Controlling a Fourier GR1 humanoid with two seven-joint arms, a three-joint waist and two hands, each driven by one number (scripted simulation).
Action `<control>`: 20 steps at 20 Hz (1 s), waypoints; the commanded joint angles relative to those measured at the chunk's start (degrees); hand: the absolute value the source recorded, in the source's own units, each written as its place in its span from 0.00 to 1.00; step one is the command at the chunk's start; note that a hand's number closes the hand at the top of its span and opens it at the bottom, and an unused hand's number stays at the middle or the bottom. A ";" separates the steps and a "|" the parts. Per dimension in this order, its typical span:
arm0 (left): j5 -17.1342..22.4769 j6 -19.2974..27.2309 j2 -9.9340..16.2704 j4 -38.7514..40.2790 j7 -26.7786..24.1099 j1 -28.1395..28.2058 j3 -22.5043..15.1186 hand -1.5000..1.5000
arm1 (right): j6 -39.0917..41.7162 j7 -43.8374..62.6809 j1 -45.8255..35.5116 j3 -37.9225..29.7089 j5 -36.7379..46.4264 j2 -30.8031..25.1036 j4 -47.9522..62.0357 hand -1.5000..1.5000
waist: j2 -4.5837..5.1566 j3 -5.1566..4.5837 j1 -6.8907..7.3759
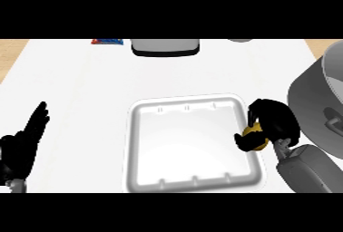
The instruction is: Pick the lemon from the tray and place it in the pot
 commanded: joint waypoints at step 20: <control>-0.73 -4.08 0.56 -0.24 2.90 -2.93 3.68 0.50 | -10.53 -4.49 2.27 -30.74 2.45 -9.21 -17.45 1.00 | 0.36 0.03 1.15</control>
